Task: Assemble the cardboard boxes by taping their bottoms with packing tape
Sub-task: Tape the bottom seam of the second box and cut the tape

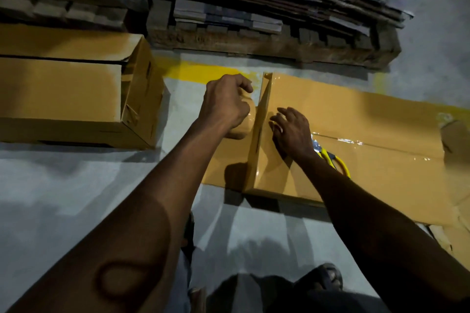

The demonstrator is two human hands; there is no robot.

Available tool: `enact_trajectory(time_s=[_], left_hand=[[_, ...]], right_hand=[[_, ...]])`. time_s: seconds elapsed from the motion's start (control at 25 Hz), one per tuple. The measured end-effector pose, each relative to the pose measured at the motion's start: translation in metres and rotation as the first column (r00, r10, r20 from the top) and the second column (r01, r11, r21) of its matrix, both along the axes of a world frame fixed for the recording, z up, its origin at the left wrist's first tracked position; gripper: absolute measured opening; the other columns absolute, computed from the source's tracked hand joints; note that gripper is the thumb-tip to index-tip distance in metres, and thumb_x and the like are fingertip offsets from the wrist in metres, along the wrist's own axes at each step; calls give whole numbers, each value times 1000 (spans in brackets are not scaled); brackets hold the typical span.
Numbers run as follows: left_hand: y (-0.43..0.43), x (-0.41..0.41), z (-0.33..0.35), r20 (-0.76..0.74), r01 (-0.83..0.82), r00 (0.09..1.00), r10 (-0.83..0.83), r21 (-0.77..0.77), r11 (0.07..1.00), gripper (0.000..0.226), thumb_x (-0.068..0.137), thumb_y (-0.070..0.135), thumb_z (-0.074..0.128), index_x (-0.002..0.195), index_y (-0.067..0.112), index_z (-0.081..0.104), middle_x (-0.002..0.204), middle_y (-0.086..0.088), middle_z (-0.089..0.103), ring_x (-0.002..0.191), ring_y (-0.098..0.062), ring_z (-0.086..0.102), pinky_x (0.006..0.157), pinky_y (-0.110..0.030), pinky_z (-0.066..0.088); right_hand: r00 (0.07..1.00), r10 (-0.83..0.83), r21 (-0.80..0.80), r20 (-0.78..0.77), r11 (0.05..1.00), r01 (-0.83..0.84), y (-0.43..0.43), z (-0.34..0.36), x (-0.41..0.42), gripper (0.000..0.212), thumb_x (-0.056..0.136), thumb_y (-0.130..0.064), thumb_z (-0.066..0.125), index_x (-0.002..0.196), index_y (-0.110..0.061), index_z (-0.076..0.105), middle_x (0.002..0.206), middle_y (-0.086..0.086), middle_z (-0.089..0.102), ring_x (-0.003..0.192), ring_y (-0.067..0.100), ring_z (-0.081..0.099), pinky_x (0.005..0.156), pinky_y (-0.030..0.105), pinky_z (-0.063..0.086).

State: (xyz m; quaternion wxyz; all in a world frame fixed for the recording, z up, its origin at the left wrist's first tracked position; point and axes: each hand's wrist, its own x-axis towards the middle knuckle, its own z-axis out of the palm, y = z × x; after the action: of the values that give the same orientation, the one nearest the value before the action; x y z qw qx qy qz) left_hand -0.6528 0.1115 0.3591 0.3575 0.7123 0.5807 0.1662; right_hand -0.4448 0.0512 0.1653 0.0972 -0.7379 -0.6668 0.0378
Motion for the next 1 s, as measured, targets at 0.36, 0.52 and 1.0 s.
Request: enact_trajectory(time_s=[0.36,0.52,1.0], left_hand=[[19,28,-17,-49,-9,999,13,91,996,35,83,9,68,112,29,66,120,6,63,118,-17,48,82,-20,35],[27,19,-27,-82,-7,997,14,89,996,36,80,7,71,110,26,67,116,6,66,108,-11,56,77,-14,34],[33,0,-32,-121,-14,992,15,4,1000,33,77,12,75,104,31,69,86,13,53,81,-7,46,71,-14,32]], right_hand=[[980,-199,-197,-7,961,194,154,-2,47,55,93,-38,59,141,-17,45,155,15,31,140,35,33,110,54,33],[959,-283,-296,-25,918,263,201,-15,46,53,91,-35,61,135,-9,47,136,18,48,122,36,48,99,51,44],[998,-14,-244,60,969,28,190,-32,61,51,90,-58,55,104,-12,72,115,15,54,109,34,48,85,44,39]])
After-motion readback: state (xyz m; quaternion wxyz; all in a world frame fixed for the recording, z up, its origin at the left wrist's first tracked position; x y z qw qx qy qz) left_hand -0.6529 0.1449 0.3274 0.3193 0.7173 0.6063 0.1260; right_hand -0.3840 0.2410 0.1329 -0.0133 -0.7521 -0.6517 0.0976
